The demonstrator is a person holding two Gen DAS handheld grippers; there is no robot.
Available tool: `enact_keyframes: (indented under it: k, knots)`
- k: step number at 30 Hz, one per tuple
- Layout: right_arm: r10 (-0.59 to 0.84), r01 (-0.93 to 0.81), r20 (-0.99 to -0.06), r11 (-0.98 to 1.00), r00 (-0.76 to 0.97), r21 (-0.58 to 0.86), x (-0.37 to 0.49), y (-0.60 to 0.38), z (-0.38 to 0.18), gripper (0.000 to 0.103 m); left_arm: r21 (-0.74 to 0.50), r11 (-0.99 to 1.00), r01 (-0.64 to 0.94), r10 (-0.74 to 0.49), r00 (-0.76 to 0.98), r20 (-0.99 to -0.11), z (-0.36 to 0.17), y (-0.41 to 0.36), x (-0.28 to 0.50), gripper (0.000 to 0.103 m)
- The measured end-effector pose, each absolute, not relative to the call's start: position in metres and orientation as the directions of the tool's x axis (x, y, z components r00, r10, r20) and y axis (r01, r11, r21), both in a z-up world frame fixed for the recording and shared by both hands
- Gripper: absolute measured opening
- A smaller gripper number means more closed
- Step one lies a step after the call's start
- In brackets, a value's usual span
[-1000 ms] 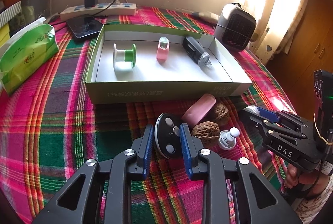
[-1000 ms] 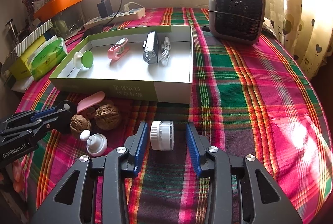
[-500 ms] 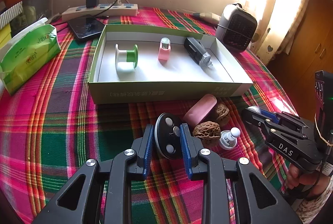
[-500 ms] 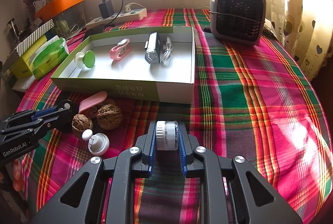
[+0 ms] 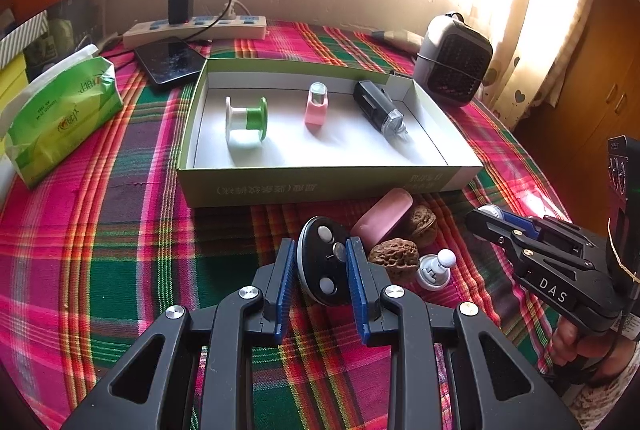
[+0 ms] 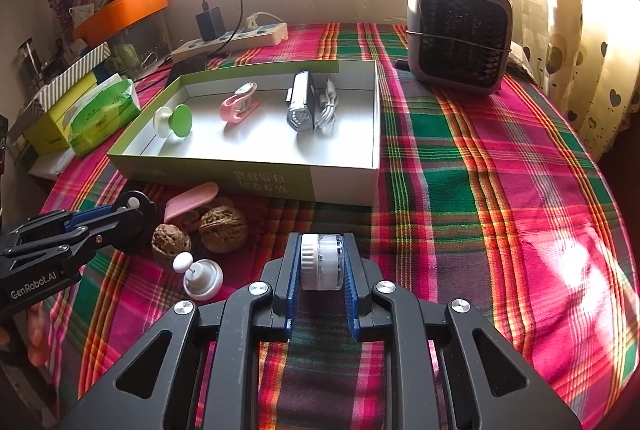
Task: Organize objects
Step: 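Carry the black disc and white jar over the white tray with both grippers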
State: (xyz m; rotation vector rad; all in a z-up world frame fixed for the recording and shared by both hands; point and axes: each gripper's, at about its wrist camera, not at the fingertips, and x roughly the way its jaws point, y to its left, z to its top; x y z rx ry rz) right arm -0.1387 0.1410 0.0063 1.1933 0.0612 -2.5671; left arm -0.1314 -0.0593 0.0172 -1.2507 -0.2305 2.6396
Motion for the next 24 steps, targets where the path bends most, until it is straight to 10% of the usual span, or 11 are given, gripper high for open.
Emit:
enact_keyframes:
  k: [24]
  knots:
    - [-0.327, 0.353, -0.716, -0.928, -0.617, 0.120, -0.149, 0.124, 0.033, 0.020, -0.205, -0.970, -0.130, 0.239, -0.670, -0.703, 0.045, -0.063, -0.139, 0.024]
